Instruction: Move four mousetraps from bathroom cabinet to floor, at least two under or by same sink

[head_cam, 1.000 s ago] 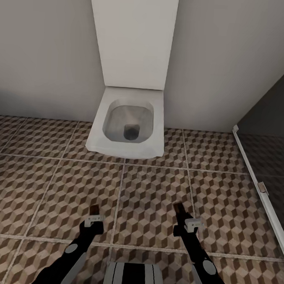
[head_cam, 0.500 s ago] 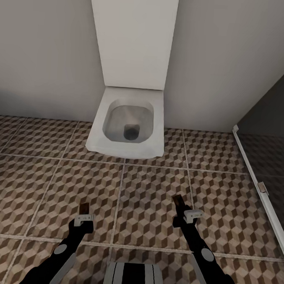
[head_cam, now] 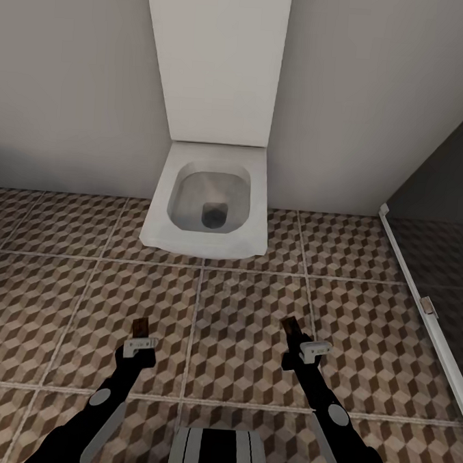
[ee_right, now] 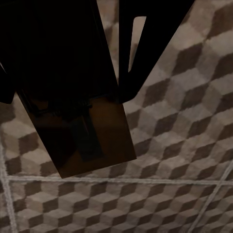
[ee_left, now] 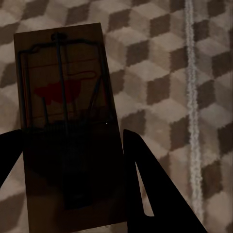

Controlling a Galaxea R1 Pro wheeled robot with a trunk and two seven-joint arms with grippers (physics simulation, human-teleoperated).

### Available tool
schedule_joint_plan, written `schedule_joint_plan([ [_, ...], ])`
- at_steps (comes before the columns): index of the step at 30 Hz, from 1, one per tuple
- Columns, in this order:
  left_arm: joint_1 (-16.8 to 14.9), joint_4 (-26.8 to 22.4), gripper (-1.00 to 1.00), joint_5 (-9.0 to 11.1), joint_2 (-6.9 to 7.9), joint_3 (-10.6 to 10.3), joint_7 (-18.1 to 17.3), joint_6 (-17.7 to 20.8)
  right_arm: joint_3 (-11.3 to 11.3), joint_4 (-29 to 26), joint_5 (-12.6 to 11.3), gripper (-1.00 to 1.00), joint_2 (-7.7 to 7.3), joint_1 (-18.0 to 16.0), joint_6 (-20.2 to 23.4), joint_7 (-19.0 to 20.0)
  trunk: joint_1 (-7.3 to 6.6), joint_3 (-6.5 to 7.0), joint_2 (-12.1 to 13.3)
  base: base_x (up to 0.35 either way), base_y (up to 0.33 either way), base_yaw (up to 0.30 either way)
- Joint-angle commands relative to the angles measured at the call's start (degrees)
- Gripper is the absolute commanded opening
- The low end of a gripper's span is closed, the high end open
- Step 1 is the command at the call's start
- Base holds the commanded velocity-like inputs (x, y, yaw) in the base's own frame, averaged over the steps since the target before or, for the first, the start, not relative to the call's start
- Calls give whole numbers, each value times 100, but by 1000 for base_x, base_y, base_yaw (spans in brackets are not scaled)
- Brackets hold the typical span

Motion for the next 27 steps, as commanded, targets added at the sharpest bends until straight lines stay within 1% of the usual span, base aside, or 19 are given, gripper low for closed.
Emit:
schedule_joint_plan([
  [1,-5,-9,-100,37,10,-42,61,-28,5,1,-29,-100,-3,-2,-19,22,-1,-3,-1,0,0,0],
  [19,-5,-27,-100,37,9,-47,69,-19,5,-3,-40,-100,5,-2,-42,49,-1,-3,-1,0,0,0],
  [27,-5,-27,-100,37,2,-47,69,-19,5,-6,-40,-100,6,-2,-42,49,20,-180,-12,0,0,0],
])
